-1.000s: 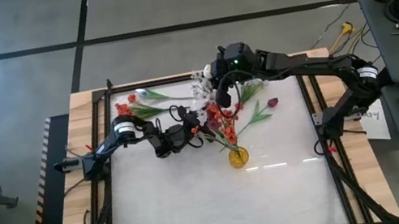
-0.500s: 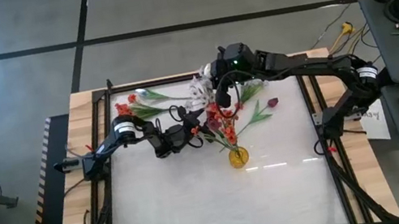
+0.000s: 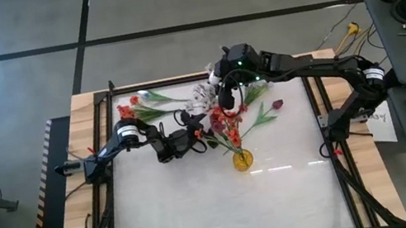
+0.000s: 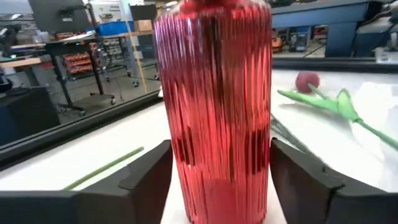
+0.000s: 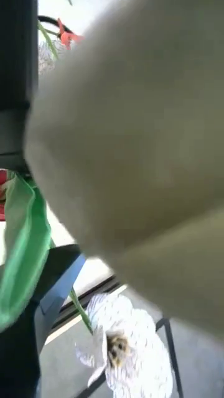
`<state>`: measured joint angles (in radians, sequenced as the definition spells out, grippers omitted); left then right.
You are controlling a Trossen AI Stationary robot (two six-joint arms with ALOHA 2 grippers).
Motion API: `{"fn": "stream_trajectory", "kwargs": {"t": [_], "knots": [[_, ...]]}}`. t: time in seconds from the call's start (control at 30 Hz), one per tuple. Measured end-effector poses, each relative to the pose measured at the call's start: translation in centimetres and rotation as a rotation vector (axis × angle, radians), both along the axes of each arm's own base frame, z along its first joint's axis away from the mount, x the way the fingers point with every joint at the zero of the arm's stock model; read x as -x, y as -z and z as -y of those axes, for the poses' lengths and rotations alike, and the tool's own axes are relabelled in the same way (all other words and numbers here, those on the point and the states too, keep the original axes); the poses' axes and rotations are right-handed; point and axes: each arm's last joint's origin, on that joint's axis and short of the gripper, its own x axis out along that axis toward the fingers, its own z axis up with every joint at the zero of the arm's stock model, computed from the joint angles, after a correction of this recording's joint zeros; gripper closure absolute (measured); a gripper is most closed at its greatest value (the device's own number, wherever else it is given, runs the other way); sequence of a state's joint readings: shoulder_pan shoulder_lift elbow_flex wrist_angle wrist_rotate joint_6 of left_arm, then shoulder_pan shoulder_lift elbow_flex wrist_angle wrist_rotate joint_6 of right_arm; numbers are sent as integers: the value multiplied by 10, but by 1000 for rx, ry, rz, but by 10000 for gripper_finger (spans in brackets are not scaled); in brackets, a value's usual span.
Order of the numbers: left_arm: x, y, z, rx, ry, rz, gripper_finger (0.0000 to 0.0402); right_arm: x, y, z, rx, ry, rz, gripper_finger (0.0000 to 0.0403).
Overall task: Sort flowers into vase by color
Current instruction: Put the bottom white flower into the red vase
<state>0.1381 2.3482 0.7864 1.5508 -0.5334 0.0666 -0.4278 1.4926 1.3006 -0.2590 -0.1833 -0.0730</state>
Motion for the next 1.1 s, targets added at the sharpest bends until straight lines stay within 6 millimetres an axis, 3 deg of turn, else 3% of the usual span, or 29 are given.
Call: {"fn": "stream_trajectory", "kwargs": {"t": [0.27, 0.6, 1.1], "knots": [[5, 2, 0, -1, -19, -9, 114, 4, -2, -1, -35, 20, -7, 175], [5, 1, 0, 1, -17, -1, 108, 5, -3, -1, -60, 37, 2, 126], [11, 4, 2, 25, -16, -4, 109, 9, -5, -1, -115, 128, -8, 121]]}}
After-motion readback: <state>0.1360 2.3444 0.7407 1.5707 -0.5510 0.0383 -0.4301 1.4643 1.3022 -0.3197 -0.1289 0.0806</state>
